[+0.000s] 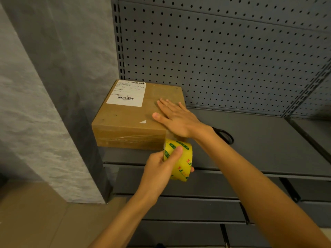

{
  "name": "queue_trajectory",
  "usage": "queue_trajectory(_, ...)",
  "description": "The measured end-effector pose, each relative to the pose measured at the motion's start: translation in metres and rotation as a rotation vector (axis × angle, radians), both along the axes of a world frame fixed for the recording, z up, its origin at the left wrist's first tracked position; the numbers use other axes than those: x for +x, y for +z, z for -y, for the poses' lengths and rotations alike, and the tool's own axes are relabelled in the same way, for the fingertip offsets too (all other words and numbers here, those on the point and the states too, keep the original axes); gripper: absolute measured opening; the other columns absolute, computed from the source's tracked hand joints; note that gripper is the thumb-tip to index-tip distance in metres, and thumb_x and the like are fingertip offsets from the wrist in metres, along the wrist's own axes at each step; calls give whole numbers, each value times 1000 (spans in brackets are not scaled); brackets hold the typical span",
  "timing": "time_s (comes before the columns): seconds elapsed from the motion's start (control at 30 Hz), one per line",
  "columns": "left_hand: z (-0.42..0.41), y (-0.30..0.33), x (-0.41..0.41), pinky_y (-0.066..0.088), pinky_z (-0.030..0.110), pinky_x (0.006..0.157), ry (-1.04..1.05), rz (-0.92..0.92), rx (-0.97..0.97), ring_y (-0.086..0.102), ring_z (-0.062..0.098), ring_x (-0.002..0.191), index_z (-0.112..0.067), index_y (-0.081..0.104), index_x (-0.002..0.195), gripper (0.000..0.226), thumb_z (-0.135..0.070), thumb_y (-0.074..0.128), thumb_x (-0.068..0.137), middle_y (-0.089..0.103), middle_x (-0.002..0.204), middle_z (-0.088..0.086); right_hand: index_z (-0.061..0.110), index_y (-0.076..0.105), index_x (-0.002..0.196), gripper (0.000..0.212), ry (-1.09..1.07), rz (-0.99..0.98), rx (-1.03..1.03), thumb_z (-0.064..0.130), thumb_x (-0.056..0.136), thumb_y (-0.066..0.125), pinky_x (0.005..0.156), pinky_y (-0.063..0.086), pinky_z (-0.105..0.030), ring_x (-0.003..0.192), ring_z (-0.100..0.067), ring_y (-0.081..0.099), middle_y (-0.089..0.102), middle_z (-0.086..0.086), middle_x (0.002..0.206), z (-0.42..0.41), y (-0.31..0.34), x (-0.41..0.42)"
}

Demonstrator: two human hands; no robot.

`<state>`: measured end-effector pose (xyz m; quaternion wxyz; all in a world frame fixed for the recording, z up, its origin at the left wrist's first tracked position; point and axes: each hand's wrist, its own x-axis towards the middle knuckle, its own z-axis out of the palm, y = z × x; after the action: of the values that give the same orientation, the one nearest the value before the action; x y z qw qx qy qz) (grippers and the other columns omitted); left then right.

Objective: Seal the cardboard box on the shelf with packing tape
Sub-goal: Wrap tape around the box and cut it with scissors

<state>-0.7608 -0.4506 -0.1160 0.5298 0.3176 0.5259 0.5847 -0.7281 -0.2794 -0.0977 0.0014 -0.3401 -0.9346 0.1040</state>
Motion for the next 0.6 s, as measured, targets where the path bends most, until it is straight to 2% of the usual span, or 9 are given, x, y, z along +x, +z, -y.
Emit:
queue_trajectory(0.2,0,5,3,52,20,52,49,19,-1,72,25,69,-10,68,95,25,-29,52,94,72,76,19,24,1,152,71,-4,12,1,62,94,12,119,-5,-37,145,-6,-7,-5,7,159,0,0,-1)
queue_trajectory(0.37,1,8,12,52,19,52,111,30,-36,71,20,64,-11,68,92,25,-31,52,94,72,75,18,24,1,152,70,1,4,-1,62,94,11,119,-5,-37,145,-7,-6,-4,7,160,0,1,0)
queue_trajectory(0.5,3,8,20,55,24,62,146,8,-108,71,21,68,-12,68,91,28,-35,51,94,73,75,15,24,1,152,70,3,13,-9,63,94,11,119,-5,-38,145,-7,-7,-5,7,160,-1,1,-1)
queue_trajectory(0.6,4,11,19,53,20,55,139,0,-155,70,17,64,-9,68,89,30,-34,51,95,73,75,15,24,0,152,71,4,12,-8,63,94,10,119,-5,-38,145,-7,-7,-5,7,160,-1,0,0)
